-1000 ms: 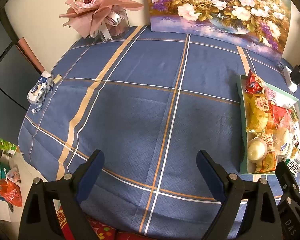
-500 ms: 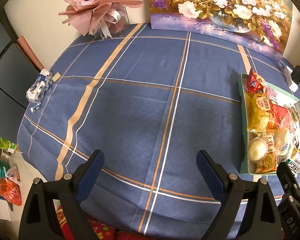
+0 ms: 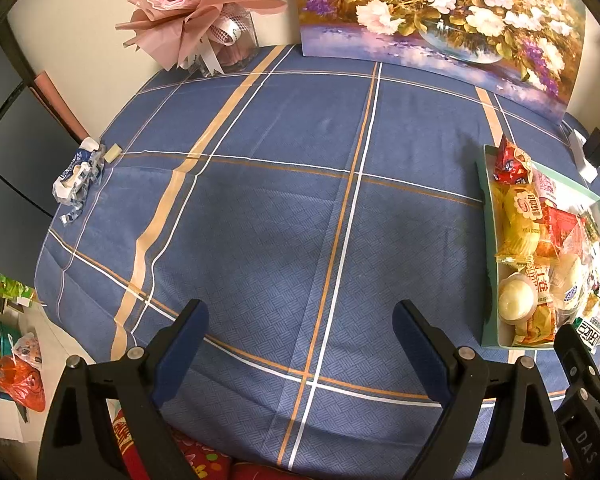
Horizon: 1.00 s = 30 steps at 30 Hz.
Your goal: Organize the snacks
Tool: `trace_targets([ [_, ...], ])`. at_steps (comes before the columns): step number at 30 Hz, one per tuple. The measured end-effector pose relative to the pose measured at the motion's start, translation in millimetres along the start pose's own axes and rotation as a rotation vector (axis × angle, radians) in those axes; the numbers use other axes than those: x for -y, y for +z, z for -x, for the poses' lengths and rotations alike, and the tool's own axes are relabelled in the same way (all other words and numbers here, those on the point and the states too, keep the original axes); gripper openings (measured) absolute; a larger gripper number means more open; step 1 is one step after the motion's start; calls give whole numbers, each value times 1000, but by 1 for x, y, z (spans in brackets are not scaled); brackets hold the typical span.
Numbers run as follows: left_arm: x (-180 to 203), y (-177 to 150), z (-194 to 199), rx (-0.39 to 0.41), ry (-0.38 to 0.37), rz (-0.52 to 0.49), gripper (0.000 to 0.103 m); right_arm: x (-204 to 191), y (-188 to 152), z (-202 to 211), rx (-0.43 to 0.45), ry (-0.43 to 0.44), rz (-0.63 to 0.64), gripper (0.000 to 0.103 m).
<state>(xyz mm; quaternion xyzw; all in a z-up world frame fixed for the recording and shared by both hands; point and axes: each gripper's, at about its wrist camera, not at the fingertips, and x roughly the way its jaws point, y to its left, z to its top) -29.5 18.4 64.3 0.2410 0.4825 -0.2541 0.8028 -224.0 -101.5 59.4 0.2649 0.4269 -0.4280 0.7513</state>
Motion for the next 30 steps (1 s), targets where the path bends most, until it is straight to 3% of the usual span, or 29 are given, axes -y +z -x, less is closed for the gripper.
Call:
trace_targets([
  [30,1,0,-1,-7,-21,-15,93,4,0,-8,-34,-2,-14,103],
])
